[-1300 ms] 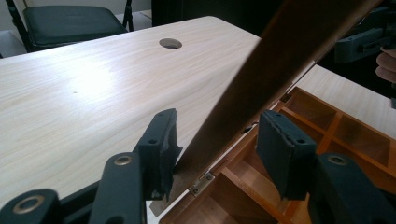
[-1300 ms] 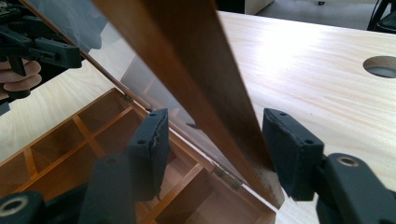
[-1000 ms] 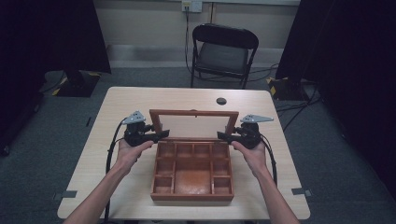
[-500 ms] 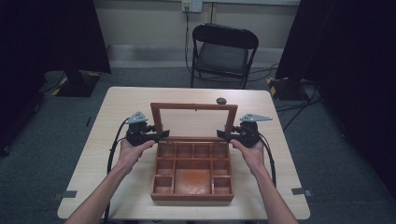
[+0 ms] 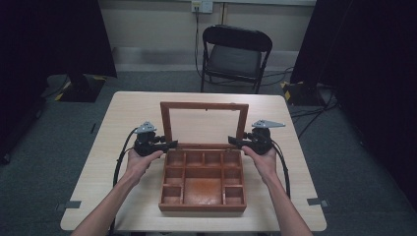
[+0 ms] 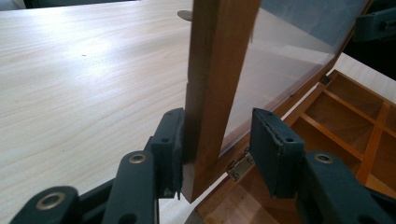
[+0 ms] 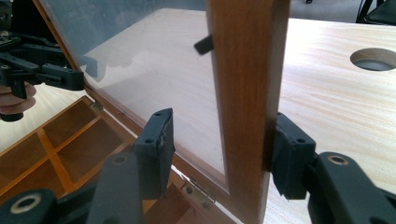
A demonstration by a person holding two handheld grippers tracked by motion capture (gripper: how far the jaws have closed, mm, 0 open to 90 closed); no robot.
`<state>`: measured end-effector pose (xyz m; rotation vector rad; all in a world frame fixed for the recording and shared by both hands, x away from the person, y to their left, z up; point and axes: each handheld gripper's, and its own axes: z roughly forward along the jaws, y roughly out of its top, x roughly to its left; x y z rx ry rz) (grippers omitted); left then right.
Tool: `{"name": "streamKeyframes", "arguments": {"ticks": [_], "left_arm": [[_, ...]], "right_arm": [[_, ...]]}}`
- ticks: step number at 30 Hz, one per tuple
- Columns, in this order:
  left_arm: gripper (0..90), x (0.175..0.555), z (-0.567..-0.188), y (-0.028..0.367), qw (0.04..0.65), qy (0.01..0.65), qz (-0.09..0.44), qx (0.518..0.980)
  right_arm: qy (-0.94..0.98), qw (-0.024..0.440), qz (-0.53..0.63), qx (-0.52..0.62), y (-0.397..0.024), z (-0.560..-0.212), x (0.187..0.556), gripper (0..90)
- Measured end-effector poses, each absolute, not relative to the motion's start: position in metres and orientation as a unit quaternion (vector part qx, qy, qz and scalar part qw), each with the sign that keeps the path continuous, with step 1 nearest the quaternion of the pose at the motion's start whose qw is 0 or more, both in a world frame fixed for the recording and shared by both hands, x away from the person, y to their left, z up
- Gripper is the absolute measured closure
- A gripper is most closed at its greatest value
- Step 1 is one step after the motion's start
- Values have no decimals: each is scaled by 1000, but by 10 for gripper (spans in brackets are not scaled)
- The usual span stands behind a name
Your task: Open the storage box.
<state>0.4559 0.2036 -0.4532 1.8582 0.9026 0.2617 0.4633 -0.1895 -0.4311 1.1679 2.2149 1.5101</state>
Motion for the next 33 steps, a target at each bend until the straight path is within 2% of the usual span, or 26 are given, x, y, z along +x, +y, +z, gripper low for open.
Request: {"name": "streamKeyframes", "arguments": {"ticks": [21, 33], "left_arm": [[590, 466, -458, 204, 507, 394, 99, 760], [580, 470, -460, 206, 499, 404, 92, 761]], "right_arm": [[743, 114, 511, 417, -190, -441, 474, 490], [743, 119, 500, 429, -186, -444, 479, 499]]}}
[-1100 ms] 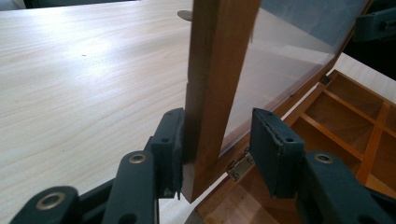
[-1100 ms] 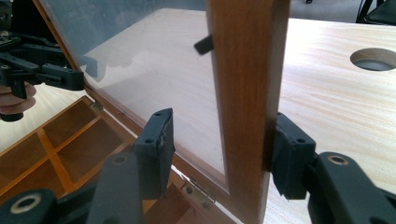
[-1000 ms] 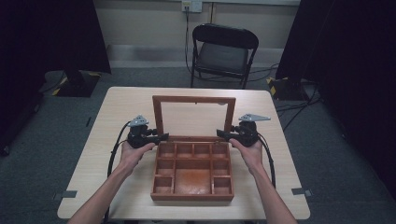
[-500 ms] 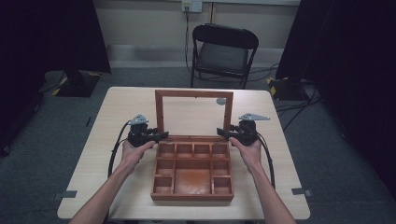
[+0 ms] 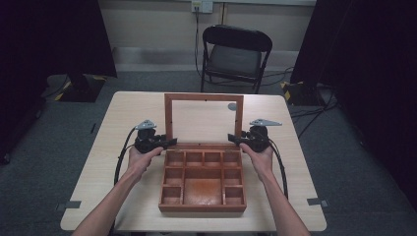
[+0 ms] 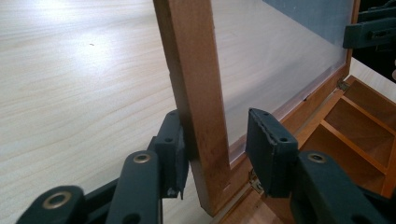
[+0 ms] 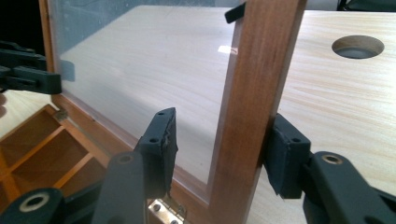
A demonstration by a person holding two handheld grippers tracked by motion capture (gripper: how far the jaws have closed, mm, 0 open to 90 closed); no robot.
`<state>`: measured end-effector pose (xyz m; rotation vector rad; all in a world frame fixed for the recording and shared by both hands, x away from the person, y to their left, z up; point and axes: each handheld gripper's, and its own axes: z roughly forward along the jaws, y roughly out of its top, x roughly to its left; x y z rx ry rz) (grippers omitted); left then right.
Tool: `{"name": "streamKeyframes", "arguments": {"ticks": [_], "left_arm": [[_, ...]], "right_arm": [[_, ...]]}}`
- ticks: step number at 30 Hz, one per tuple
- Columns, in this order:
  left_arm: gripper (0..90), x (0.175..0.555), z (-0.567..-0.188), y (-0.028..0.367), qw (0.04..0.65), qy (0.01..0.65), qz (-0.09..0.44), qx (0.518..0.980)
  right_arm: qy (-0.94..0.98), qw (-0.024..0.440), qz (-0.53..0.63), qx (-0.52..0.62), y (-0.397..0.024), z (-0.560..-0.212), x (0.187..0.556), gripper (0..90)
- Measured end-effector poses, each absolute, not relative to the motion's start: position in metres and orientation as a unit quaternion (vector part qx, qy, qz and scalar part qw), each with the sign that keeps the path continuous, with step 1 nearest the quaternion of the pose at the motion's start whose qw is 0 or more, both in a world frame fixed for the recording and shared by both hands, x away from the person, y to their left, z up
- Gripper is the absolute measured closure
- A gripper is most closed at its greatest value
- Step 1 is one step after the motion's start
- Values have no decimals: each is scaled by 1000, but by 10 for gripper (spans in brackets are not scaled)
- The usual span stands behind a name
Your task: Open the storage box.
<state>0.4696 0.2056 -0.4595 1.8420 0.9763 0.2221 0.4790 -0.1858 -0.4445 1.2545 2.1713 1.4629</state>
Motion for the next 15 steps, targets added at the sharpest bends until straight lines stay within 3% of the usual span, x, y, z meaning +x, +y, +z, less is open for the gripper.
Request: {"name": "streamKeyframes", "arguments": {"ticks": [15], "left_arm": [[535, 477, -463, 207, 501, 413, 80, 757]], "right_arm": [[741, 105, 495, 440, -181, -452, 490, 437]]}}
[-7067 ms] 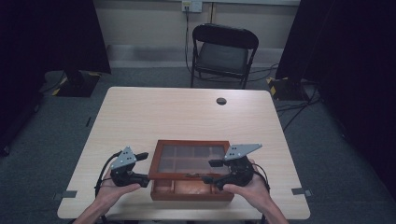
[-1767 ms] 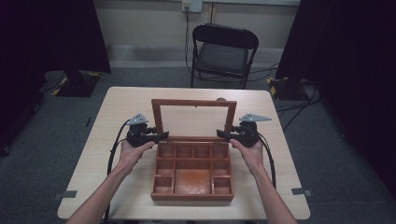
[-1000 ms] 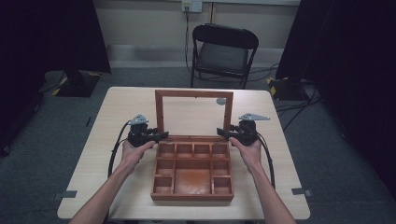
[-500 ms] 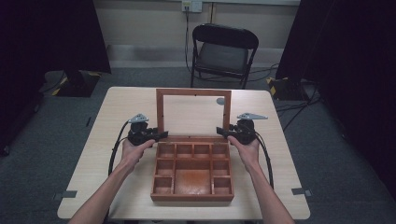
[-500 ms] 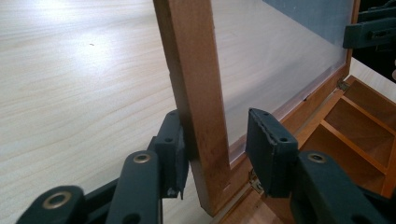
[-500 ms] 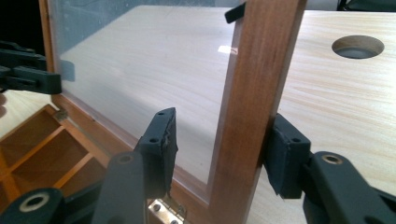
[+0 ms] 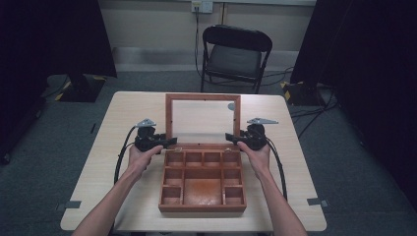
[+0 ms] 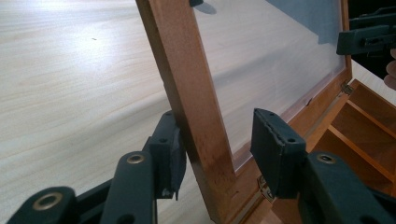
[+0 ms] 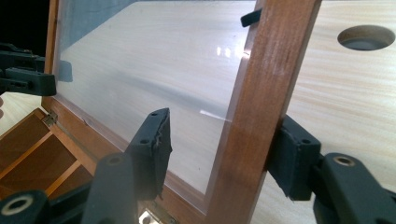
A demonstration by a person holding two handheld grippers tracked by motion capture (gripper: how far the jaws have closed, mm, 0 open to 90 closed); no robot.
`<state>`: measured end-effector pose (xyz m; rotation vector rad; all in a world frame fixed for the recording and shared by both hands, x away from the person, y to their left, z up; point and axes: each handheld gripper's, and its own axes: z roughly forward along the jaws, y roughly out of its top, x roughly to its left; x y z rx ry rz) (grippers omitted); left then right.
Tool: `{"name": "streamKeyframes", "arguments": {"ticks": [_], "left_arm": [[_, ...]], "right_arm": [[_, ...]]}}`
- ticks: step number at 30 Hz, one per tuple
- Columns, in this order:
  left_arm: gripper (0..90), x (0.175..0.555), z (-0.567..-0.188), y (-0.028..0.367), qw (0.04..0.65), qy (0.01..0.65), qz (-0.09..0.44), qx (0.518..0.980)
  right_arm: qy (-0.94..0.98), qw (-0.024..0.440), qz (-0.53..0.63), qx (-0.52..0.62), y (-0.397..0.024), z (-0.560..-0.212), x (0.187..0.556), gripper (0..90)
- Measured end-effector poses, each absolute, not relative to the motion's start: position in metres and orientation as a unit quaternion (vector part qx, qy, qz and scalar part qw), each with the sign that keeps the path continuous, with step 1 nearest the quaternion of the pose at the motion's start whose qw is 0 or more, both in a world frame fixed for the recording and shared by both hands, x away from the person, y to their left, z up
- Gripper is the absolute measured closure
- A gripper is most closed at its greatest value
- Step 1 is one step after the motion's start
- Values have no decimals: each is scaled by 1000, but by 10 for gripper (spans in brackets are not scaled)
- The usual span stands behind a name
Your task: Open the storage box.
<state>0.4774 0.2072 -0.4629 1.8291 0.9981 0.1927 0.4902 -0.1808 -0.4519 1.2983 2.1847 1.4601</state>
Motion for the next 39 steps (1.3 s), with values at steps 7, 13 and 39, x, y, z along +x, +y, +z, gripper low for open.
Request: {"name": "streamKeyframes", "arguments": {"ticks": [7, 13, 39], "left_arm": [[500, 480, -466, 208, 499, 418, 75, 755], [473, 482, -469, 208, 495, 428, 69, 753], [382, 490, -483, 212, 487, 459, 26, 742]], "right_arm": [[743, 102, 491, 444, -178, -456, 494, 393], [741, 90, 487, 453, -177, -462, 498, 345], [744, 71, 458, 481, -173, -478, 504, 196]]}}
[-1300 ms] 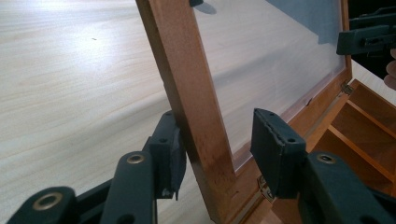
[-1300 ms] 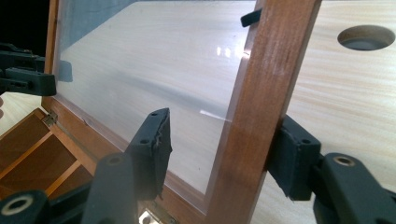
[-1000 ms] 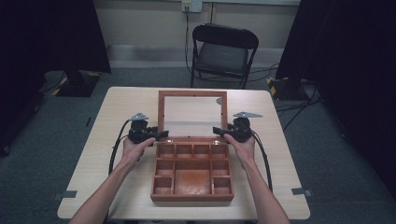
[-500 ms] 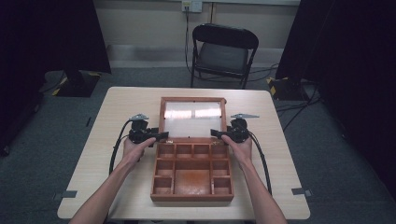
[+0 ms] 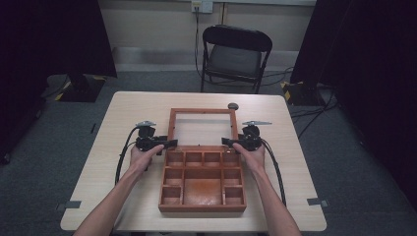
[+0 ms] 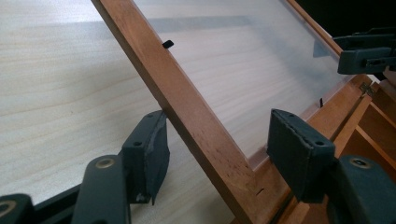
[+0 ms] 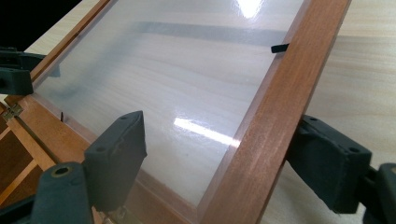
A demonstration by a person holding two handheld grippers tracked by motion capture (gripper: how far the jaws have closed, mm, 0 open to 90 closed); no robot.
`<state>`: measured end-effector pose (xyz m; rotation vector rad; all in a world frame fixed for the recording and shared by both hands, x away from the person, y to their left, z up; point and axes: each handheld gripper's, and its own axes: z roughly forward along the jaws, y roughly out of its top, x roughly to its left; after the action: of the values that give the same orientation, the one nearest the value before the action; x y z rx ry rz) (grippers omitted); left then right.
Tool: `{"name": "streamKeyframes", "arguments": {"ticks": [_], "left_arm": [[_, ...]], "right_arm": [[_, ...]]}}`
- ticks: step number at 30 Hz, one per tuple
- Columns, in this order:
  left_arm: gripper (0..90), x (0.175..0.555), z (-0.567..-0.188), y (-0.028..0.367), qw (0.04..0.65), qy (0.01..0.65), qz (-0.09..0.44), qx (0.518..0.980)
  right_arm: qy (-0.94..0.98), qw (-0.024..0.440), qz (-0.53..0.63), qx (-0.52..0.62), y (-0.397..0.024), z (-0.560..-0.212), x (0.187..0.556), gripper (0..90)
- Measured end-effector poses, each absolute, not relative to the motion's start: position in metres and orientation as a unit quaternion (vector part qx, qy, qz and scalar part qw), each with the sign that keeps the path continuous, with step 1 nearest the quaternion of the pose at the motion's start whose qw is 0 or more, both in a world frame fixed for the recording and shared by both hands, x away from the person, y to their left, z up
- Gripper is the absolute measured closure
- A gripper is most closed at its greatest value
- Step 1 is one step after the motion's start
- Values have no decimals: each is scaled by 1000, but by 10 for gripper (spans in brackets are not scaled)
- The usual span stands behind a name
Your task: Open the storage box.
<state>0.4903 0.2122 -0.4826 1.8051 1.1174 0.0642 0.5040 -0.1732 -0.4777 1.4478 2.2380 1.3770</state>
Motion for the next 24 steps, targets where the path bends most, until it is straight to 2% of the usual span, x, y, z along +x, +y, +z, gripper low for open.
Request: {"name": "streamKeyframes", "arguments": {"ticks": [3, 4, 7, 10, 12, 24], "left_arm": [[359, 488, -481, 208, 472, 453, 58, 754], [359, 488, -481, 207, 469, 454, 57, 755], [349, 488, -483, 208, 473, 461, 48, 749], [331, 488, -483, 209, 472, 463, 50, 748], [311, 488, -483, 210, 471, 465, 55, 748], [266, 477, -469, 223, 457, 466, 80, 754]], "right_arm": [[747, 71, 449, 486, -175, -477, 504, 183], [740, 47, 452, 495, -178, -482, 506, 183], [734, 37, 458, 499, -180, -487, 507, 182], [735, 40, 456, 501, -179, -486, 506, 172], [744, 66, 442, 497, -180, -481, 504, 178], [742, 85, 454, 485, -195, -464, 487, 176]]}}
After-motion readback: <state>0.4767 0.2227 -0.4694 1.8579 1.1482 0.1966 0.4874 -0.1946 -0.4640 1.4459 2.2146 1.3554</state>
